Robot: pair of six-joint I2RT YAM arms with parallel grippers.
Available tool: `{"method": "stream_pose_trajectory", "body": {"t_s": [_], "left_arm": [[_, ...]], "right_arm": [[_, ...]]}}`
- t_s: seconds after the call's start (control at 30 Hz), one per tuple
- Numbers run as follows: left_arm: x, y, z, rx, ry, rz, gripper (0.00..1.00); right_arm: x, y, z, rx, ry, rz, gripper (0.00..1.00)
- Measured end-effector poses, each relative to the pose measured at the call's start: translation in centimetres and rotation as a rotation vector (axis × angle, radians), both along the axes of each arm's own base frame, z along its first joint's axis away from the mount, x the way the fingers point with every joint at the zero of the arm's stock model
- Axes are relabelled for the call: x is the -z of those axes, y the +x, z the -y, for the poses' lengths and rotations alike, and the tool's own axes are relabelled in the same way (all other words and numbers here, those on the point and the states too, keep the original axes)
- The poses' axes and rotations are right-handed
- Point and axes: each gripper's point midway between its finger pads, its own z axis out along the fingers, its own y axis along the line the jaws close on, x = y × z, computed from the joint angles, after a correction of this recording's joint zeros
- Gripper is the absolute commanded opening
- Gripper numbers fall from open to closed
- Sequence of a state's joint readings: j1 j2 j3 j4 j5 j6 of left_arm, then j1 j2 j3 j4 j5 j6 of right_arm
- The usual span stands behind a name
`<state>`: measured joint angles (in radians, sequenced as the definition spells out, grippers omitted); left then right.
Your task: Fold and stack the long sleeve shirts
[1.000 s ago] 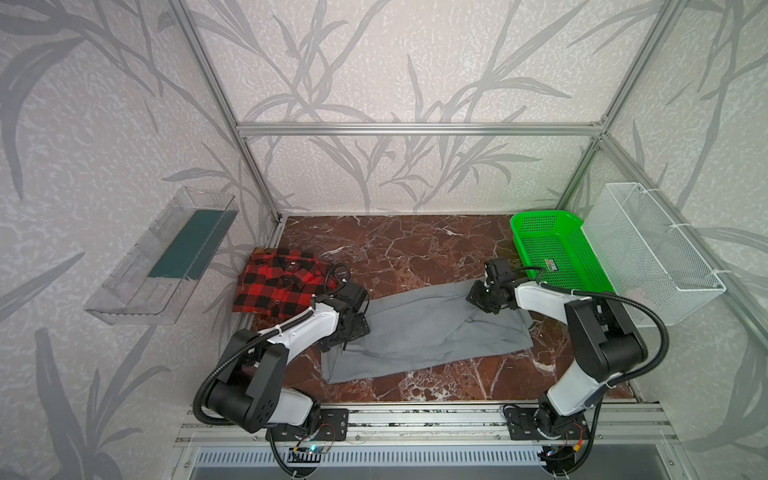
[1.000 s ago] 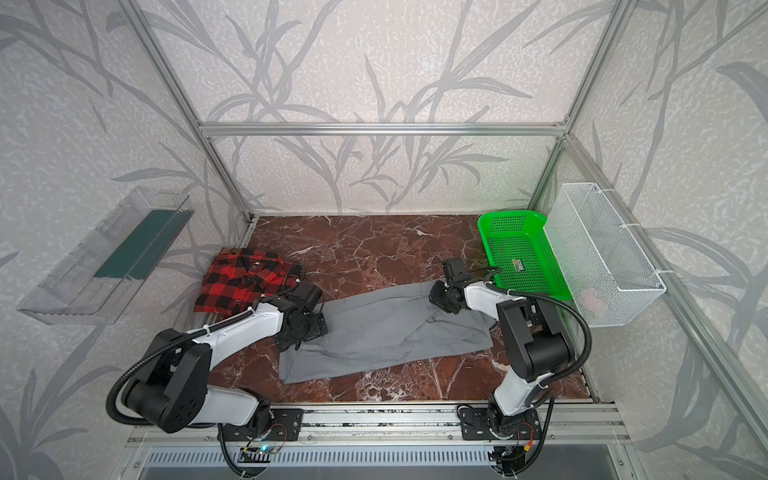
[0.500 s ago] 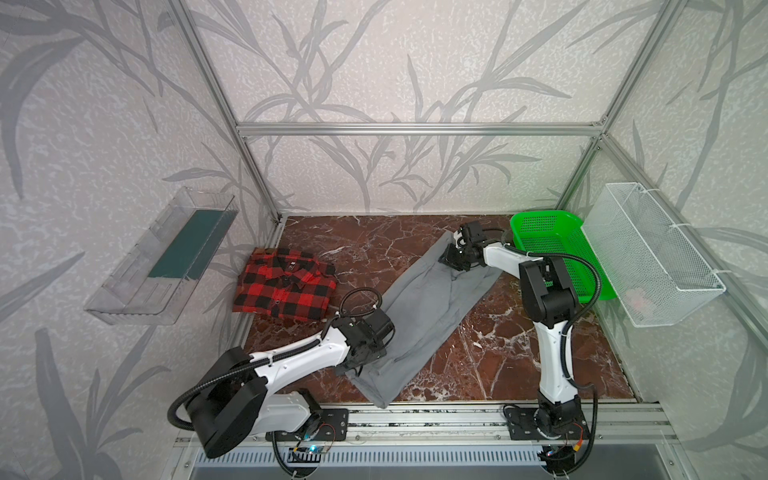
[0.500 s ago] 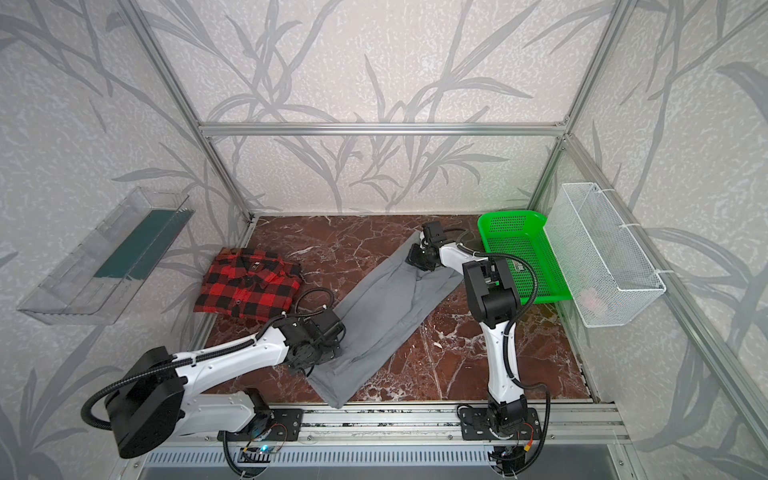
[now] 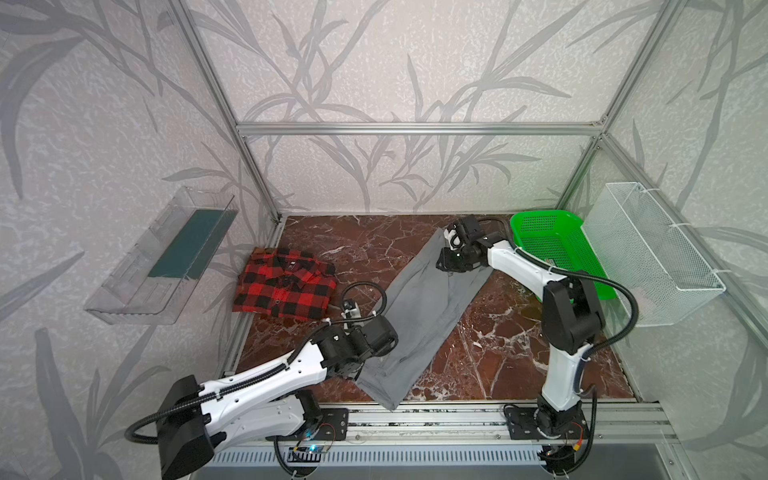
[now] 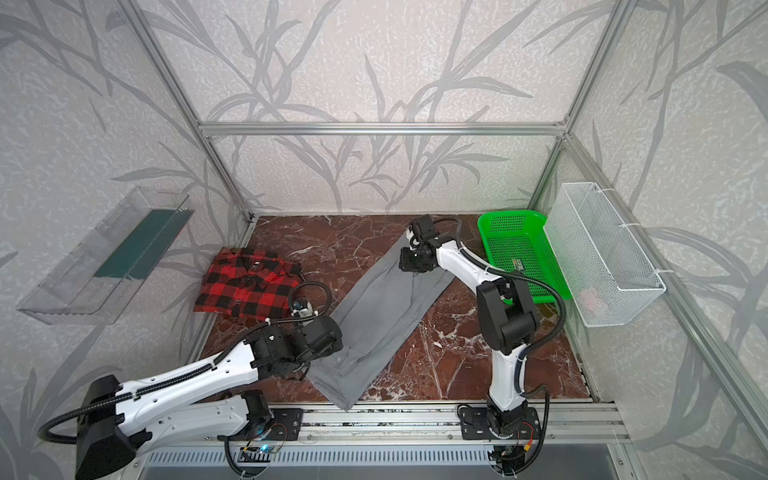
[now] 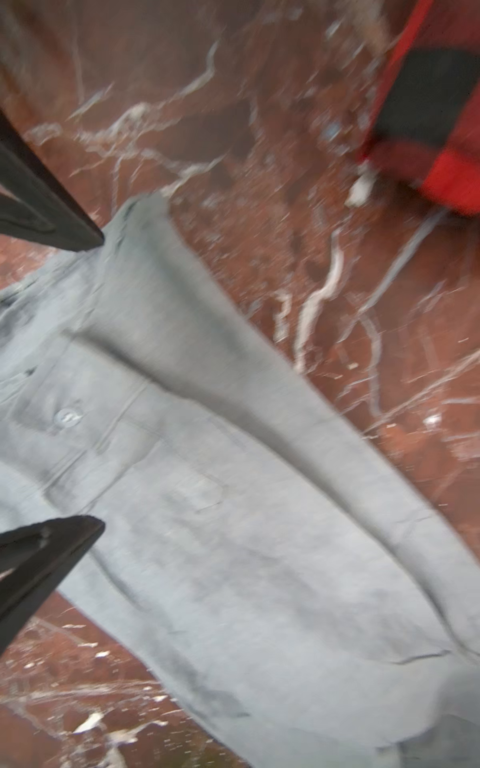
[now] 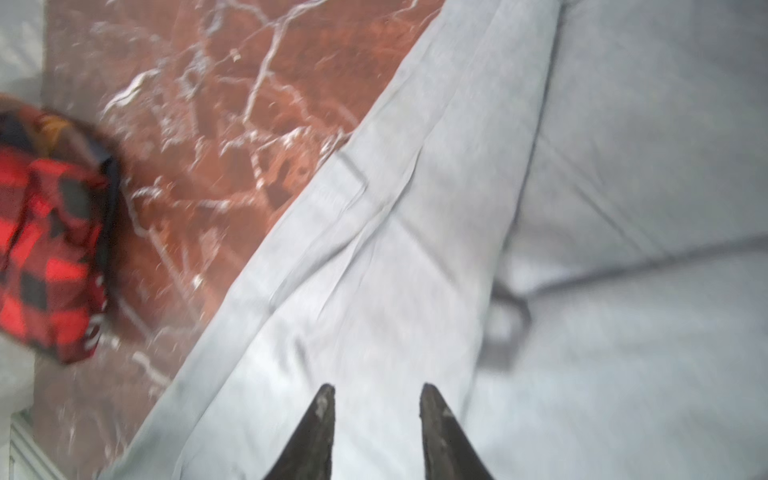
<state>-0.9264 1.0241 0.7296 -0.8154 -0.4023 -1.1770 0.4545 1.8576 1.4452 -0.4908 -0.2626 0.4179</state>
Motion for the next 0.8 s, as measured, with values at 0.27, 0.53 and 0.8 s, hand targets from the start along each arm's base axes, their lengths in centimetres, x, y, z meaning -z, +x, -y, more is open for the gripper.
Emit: {"method": "stream_pose_trajectory", "body": {"t_s": [0.27,0.53,0.8], "left_arm": [[0.9,2.7,-4.6,-0.071,0.077,-0.016,0.99],[1.3,3.4,-5.5,-0.049,0.112,-0.034,0.99],[3.7,2.1,-5.2,-0.018,0.081,-0.091,0.99]], "right_arm": [[5.3,-12.8,-6.3,-0.164,0.078,-0.137,0.32],[9.9,-16.3,-5.9,-0.131,0.079,-0.233,0.31],[10.0,-12.7,1.7,-0.014,0.025,-0.207,0.31]]}}
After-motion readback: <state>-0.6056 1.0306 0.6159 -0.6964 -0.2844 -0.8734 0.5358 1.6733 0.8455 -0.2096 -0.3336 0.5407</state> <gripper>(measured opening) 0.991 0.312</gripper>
